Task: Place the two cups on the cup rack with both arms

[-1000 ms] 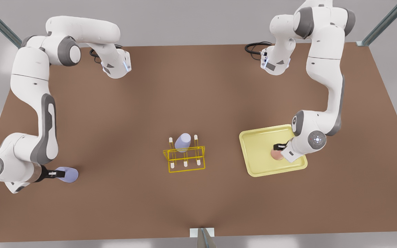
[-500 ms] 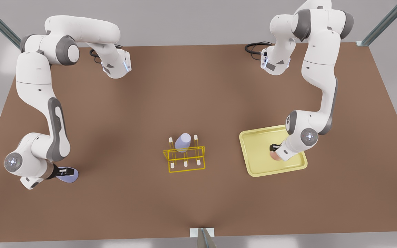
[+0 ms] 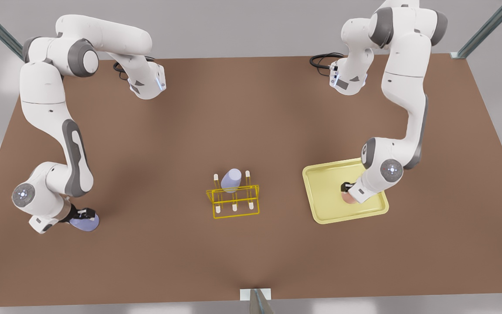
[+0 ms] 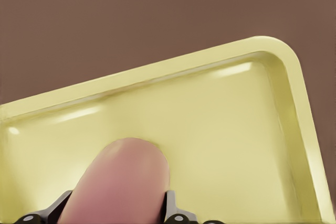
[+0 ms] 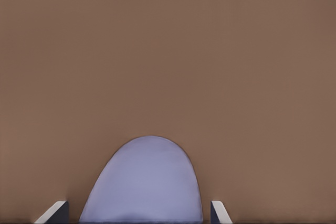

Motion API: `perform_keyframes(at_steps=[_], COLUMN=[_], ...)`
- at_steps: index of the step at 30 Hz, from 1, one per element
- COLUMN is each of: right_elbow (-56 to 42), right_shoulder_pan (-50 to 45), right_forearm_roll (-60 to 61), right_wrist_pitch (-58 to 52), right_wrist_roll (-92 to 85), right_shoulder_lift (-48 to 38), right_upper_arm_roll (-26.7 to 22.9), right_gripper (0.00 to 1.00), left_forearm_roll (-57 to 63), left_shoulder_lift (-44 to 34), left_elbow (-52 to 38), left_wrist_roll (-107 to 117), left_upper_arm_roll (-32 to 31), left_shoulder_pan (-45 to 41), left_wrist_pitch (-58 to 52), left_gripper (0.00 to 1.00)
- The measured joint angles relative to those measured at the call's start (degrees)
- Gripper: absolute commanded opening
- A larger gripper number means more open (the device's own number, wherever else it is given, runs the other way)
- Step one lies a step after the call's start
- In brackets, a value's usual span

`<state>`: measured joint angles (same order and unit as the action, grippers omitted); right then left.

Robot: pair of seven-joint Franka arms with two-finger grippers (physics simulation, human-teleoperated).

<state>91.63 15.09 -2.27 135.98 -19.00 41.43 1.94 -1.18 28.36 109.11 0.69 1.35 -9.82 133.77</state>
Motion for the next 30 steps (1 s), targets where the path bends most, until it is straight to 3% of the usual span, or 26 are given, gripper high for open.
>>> perform_keyframes(at_steps=[7,12,15,19,30], right_elbow=[0.5,1.01,1.19,1.38,0.8], right_shoulder_pan=[0.51,0.42,0.38,0.41,0.45], right_forearm_roll=[-0.03,-0.04,-0.05,0.03,0.88], right_wrist_pitch=[2.44,3.59,4.1,4.5,4.67], right_wrist_roll=[-0.86,-1.38,-1.63,-1.94,-2.63], right_shoulder_lift=[0.98,1.03,0.99,0.92,0.17], right_upper_arm_roll=[0.0,0.19,0.24,0.25,1.57], right_gripper=[1.0,1.0,0.97,0.88,0.87], left_forearm_roll=[-0.04,-2.85,-3.51,-4.05,-4.35], left_shoulder_lift=[-0.1,9.12,12.18,13.62,19.13], left_elbow=[-16.36,-35.31,-41.53,-43.63,-47.98], left_wrist_roll=[2.15,6.54,9.7,14.87,25.96], left_upper_arm_roll=[-5.12,-10.95,-11.46,-12.59,-15.53], left_shoulder_pan=[-0.06,-2.09,-5.72,-9.74,-15.36], left_wrist_pitch=[-13.87,-18.56,-19.52,-16.97,-9.71], left_gripper=[0.81,0.81,0.81,0.81,0.81])
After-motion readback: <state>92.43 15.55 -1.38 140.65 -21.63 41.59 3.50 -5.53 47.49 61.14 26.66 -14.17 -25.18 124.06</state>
